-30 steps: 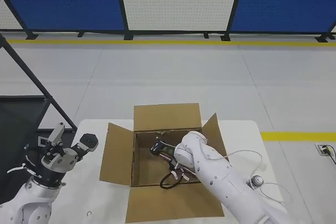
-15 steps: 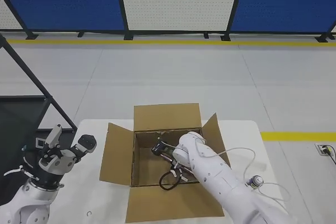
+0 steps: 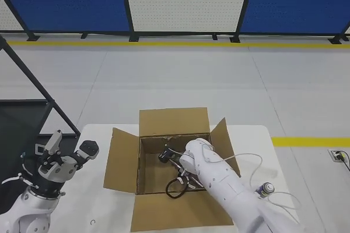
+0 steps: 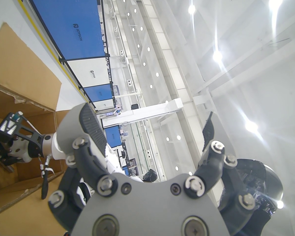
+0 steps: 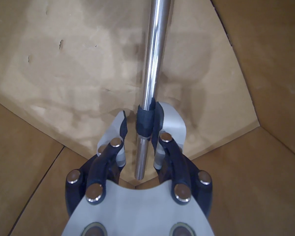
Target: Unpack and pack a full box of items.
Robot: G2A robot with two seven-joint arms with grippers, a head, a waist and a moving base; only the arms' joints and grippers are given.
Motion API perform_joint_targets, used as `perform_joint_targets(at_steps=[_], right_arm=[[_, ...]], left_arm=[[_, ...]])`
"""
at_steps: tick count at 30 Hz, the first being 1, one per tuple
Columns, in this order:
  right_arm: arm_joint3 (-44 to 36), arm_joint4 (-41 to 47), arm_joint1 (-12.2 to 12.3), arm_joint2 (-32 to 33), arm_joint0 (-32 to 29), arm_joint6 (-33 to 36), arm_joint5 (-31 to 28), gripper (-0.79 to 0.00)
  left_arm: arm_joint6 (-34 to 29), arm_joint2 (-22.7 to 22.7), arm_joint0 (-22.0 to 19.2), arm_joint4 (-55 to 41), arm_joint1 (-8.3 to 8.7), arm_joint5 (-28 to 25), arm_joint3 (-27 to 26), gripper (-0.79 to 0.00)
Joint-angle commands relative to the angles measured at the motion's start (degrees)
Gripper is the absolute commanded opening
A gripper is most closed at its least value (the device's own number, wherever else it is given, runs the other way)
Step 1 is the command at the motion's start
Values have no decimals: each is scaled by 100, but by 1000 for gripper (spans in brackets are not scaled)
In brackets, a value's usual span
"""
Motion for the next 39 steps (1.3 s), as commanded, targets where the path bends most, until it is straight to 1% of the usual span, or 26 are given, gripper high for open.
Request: perform_joint_targets(at_steps=[1, 8, 13, 19, 24, 28, 31, 34, 39], right_arm=[[64, -3, -30, -8, 22, -8, -20, -785], [231, -16, -104, -3, 126, -118, -68, -785], [231, 20, -79, 79, 253, -320, -225, -785], [36, 5, 52, 210, 324, -481, -472, -785], [-468, -101, 264, 345, 176, -546, -731, -785], [-1157, -227, 533, 572, -90, -528, -865, -785], [-1989, -360, 786, 838, -429, -353, -871, -785], [-3084, -540, 1095, 1264, -937, -40, -878, -785], [-5327, -705, 1560, 2169, -2154, 479, -1054, -785]], left_arm=[[2, -1, 5, -3, 3, -4, -1, 0], [13, -10, 23, -28, 12, -43, 1, 0], [-7, 3, 16, -42, 20, -28, 7, 0], [-28, 106, -75, -2, 31, 23, 52, 0], [-51, 191, -166, 50, 42, 77, 102, 0], [-73, 252, -219, 81, 50, 118, 114, 0], [-61, 322, -260, 119, 54, 137, 110, 0], [-54, 365, -288, 147, 57, 140, 120, 0], [-47, 406, -312, 166, 64, 141, 142, 0]])
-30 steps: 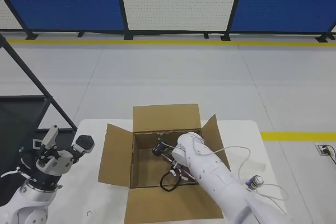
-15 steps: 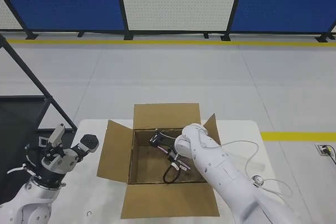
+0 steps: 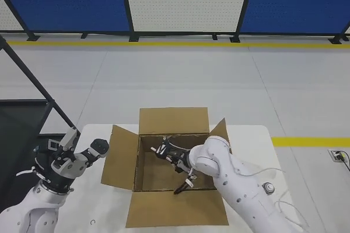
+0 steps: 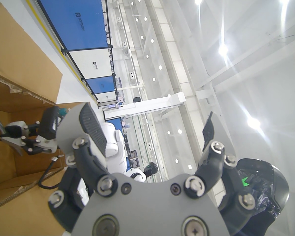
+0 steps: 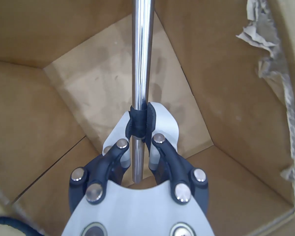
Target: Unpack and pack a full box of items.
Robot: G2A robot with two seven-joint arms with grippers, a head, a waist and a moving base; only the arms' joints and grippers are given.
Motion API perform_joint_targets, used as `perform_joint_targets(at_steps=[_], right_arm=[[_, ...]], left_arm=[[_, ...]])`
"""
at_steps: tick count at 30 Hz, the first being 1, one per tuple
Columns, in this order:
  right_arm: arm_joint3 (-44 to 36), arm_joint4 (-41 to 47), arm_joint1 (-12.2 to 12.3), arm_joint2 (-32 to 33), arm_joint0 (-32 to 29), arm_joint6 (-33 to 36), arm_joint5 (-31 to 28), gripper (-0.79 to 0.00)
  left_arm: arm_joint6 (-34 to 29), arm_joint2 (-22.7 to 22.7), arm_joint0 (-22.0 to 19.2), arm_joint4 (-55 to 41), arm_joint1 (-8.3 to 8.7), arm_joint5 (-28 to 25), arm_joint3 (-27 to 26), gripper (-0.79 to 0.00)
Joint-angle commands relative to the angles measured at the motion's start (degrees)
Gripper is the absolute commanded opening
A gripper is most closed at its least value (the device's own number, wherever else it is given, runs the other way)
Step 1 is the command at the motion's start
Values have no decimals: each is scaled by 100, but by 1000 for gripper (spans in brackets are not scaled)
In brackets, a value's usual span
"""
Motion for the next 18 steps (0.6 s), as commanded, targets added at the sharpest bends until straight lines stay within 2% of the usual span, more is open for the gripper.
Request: perform_joint_targets(at_steps=[1, 4, 7, 13, 18], right_arm=[[-1033, -19, 159, 403, -552, 118, -123, -785], [-1925, 48, 302, 811, -1085, 85, -249, -785], [-2432, 125, 380, 1091, -1372, -125, -240, -785], [-2963, 105, 423, 1359, -1608, -936, 292, -785], [-2976, 95, 425, 1373, -1625, -982, 340, -785]], left_arm=[[17, 11, -5, 7, 3, 6, 7, 0], [21, 28, -9, 20, 7, 6, 7, 0], [30, 45, -11, 23, 10, -4, 12, 0], [40, 75, -17, 36, 17, -16, 16, 0], [62, 75, -8, 26, 22, -26, 28, 0]])
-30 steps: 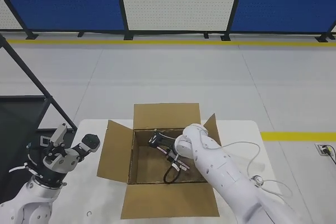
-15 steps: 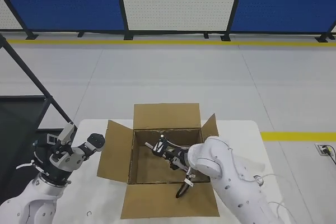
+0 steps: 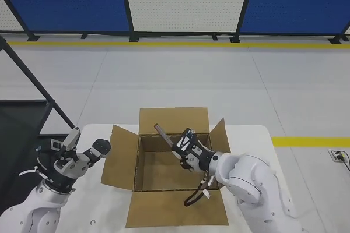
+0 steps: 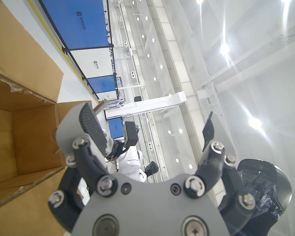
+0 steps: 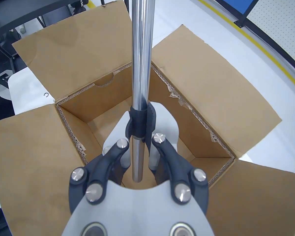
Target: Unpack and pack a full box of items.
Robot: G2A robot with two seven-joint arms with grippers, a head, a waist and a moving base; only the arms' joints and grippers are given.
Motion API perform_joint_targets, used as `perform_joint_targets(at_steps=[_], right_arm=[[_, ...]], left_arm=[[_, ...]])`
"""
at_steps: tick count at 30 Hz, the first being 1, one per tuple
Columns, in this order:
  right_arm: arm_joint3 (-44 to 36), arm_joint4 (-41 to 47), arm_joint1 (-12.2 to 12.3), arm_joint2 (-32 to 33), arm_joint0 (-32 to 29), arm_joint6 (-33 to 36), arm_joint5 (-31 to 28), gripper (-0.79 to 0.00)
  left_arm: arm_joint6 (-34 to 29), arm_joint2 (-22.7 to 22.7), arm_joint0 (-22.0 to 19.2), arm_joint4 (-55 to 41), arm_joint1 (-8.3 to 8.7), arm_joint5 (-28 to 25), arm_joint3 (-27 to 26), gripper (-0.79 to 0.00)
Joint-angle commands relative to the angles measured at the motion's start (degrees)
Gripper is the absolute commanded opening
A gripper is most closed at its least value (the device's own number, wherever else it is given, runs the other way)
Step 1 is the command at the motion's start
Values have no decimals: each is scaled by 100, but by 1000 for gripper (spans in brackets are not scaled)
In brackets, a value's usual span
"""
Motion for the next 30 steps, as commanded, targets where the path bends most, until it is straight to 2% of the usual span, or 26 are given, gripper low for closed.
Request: perform_joint_targets(at_steps=[1, 10, 14, 21, 30], right_arm=[[2, 1, 0, -2, 2, 7, -5, -785], [2, 1, 0, -2, 2, 7, -5, -785], [-180, 102, 17, 14, -77, -236, -40, -785], [-1257, 689, 142, 620, -446, -27, -44, -785], [-2849, 1642, 335, 1815, -1418, 239, 175, -785]], left_arm=[[12, -5, 4, -2, 3, 0, 13, 0], [-11, 149, -54, 88, 14, 118, 119, 0], [-25, 275, -99, 183, 17, 167, 216, 0], [-19, 440, -220, 214, 17, 213, 363, 0], [-85, 637, -411, 236, 19, 291, 458, 0]])
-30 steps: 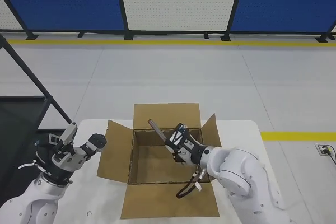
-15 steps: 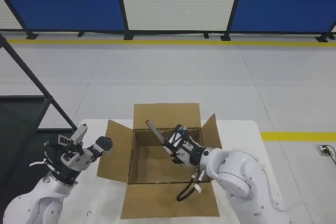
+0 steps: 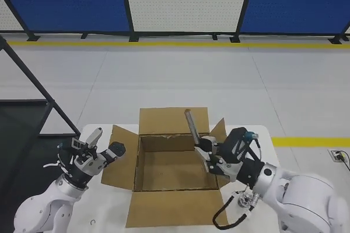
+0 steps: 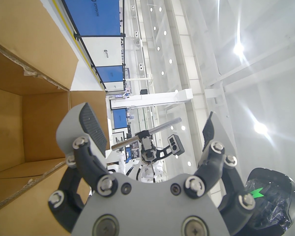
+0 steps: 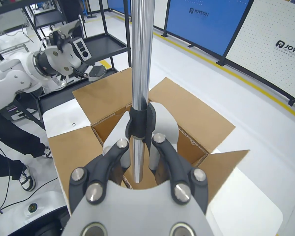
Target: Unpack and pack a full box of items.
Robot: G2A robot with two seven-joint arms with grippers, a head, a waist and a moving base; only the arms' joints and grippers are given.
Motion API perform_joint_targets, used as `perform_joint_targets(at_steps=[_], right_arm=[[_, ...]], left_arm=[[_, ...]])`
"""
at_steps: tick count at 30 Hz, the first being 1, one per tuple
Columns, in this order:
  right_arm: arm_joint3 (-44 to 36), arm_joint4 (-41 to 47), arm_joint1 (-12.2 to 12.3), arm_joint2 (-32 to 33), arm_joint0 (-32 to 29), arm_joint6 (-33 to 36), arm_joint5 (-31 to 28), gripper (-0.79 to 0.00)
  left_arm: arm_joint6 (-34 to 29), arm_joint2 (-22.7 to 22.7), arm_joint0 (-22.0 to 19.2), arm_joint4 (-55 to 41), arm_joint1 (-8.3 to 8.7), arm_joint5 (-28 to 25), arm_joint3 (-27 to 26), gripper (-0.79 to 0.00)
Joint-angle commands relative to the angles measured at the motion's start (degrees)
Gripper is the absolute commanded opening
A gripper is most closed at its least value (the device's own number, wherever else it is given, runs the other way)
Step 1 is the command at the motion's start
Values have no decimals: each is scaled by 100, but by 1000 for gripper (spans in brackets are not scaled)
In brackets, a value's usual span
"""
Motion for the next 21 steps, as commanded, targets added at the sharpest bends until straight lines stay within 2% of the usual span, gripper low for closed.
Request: perform_joint_targets(at_steps=[1, 8, 14, 21], right_arm=[[-326, 102, 37, 322, -247, 4, 150, -785], [-1024, 579, 137, 1316, -1238, -100, 537, -785], [-1026, 994, 203, 2306, -2081, -394, 594, -785], [-1026, 1484, 224, 3172, -3271, -814, 562, -785]], left_arm=[[-25, 42, -35, 8, 1, 1, 11, 0], [-51, 98, -100, -62, -2, -120, 7, 0], [-29, 96, -106, -124, -6, -174, 9, 0], [-29, 96, -106, -124, -6, -174, 9, 0]])
